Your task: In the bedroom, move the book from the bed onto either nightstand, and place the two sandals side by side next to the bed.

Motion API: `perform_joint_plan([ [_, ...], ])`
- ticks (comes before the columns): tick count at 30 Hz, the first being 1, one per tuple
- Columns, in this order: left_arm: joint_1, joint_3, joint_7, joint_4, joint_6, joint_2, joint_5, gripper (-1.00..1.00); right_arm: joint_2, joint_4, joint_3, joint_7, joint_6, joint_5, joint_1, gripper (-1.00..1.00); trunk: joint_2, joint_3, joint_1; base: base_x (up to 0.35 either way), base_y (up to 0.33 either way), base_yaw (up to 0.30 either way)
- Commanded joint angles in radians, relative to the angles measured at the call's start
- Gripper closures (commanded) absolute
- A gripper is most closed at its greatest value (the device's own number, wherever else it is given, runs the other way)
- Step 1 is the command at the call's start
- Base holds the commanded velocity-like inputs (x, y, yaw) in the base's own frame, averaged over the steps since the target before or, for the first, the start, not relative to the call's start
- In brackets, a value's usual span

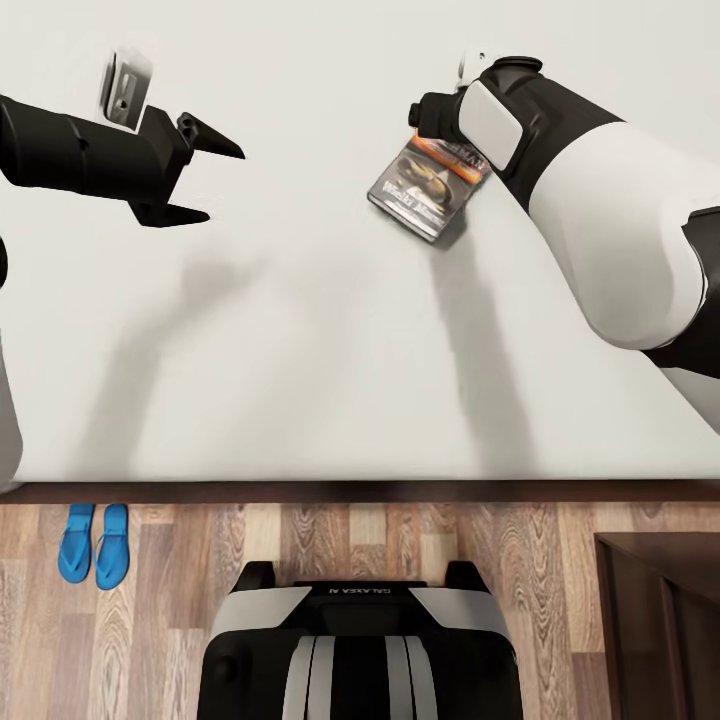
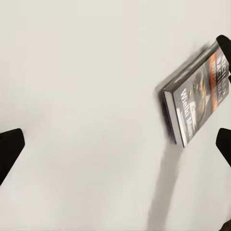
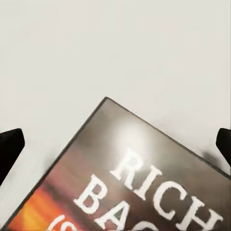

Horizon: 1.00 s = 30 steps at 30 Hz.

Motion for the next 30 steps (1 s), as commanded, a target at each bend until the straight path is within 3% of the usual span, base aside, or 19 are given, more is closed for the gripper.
perform_joint_plan([
  [1,-0.001,-0.001,0.006,0.000,0.008,0.001,0.004,-1.00,0.000,-0.001,0.006,-0.006,0.005,-0.011,0.000,-1.00,0.000,0.000,0.000,-0.001,0.244,0.000],
  [19,-0.001,-0.002,0.006,-0.001,0.009,0.003,0.003,-1.00,0.000,-0.002,0.006,-0.005,0.004,-0.011,0.000,-1.00,0.000,0.000,0.000,-0.011,0.071,0.000],
  [30,-0.001,0.000,0.006,-0.001,0.007,0.003,0.005,-1.00,0.000,-0.003,0.006,-0.005,0.003,-0.010,0.000,-1.00,0.000,0.000,0.000,-0.237,-0.054,0.000],
])
